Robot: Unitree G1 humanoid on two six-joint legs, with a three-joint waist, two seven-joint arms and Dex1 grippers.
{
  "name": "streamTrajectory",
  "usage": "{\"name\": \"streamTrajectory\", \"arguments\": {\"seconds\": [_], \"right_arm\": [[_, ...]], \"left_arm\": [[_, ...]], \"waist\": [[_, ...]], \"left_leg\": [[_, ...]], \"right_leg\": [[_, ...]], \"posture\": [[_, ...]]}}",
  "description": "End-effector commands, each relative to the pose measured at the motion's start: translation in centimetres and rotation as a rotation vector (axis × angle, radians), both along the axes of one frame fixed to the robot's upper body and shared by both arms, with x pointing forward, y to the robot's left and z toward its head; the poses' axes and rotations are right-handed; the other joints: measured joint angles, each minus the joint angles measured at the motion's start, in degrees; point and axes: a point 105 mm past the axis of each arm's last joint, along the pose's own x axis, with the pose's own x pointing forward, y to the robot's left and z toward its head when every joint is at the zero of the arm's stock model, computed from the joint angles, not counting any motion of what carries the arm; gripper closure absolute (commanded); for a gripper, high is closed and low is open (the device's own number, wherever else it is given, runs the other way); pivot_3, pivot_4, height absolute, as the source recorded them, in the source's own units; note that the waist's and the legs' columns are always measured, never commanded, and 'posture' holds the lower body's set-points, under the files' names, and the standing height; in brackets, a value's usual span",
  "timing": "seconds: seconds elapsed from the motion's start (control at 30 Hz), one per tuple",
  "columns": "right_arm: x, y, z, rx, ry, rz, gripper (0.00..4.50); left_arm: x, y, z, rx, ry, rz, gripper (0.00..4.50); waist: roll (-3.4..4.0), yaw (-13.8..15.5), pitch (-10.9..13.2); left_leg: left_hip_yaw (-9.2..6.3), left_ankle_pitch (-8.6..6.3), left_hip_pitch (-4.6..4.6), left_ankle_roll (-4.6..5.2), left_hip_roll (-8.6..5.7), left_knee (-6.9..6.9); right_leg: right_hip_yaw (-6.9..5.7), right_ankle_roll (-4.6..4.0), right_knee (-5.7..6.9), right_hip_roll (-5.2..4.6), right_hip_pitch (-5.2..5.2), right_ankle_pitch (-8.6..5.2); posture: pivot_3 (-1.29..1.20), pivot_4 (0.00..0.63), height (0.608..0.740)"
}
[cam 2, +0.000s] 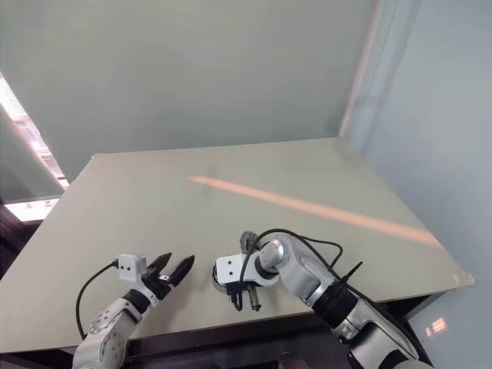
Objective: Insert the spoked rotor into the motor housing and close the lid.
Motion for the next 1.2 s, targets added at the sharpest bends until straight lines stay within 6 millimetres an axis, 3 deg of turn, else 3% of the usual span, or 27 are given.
{"name": "streamTrajectory", "arguments": {"seconds": [0.03, 0.43, 0.83, 0.97, 1.2], "right_arm": [[0.3, 1.4, 1.8, 0.073, -0.027, -0.089, 4.47], [0.2, 3.5, 1.3, 0.112, -0.003, -0.201, 4.47], [-0.8, 2.8, 0.8, 0.050, -0.010, -0.133, 4.47], [-1.0, 2.9, 1.2, 0.063, 0.013, -0.136, 3.56], [-0.9, 3.1, 2.6, 0.111, 0.018, -0.149, 1.09]], "left_arm": [[0.6, 1.0, 1.1, 0.008, -0.053, 0.040, 0.00], [0.4, 1.2, 0.8, 0.004, -0.051, 0.056, 0.00], [0.5, 0.9, 0.6, 0.002, -0.048, 0.048, 0.00], [0.6, 0.8, 0.5, 0.000, -0.046, 0.044, 0.00], [0.6, 0.8, 0.4, 0.000, -0.044, 0.042, 0.00]], "waist": [[0.00, 0.0, 0.0], [0.00, 0.0, 0.0], [-0.01, 0.0, 0.0], [-0.01, 0.0, 0.0], [-0.01, 0.0, 0.0]], "left_leg": [[0.00, 0.00, 0.00, 0.00, 0.00, 0.00], [0.00, -0.02, -0.02, -0.04, 0.00, 0.00], [-0.01, -0.03, -0.03, -0.05, 0.00, -0.01], [-0.01, -0.03, -0.03, -0.05, 0.00, -0.01], [-0.03, -0.03, -0.02, -0.05, 0.00, -0.01]], "right_leg": [[-0.01, 0.00, 0.00, 0.00, -0.01, 0.00], [-0.02, 0.00, -0.02, -0.01, -0.02, 0.00], [-0.04, 0.01, -0.04, -0.01, -0.02, -0.01], [-0.04, 0.01, -0.06, -0.02, -0.02, -0.01], [-0.06, 0.01, -0.05, -0.02, -0.02, -0.01]], "posture": [[0.00, 0.000, 0.740], [0.00, 0.000, 0.740], [0.00, 0.000, 0.740], [0.00, 0.000, 0.740], [0.00, 0.000, 0.740]]}}
